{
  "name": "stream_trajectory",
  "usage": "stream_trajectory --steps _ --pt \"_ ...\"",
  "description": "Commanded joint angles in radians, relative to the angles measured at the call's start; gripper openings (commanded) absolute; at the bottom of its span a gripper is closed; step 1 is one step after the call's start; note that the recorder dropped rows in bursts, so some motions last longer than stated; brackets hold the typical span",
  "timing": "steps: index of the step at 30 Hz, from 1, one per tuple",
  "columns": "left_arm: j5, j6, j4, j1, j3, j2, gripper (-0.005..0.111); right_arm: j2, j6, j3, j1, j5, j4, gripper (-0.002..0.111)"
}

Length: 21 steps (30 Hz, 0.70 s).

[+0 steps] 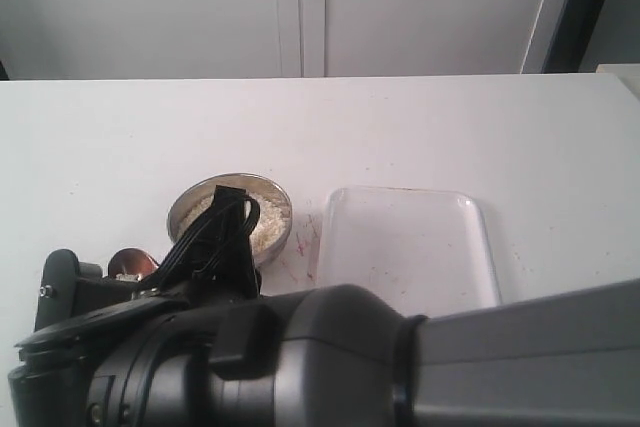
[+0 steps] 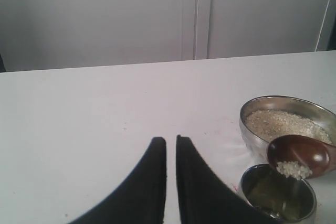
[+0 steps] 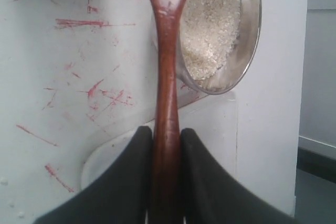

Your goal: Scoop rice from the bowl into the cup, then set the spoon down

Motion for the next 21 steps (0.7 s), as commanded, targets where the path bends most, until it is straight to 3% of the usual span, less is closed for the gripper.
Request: stream_trajectory --steps 1,21 --pt "-0.005 -0.001 -0.006 -0.005 -0.007 -0.001 0.014 -0.001 -0.038 -0.004 0.001 0.014 -0.021 0.0" --pt "-0.005 -0.001 -0.006 -0.005 -0.007 -0.001 0.014 -0.001 -0.138 -0.004 0.001 0.027 -0.088 0.0"
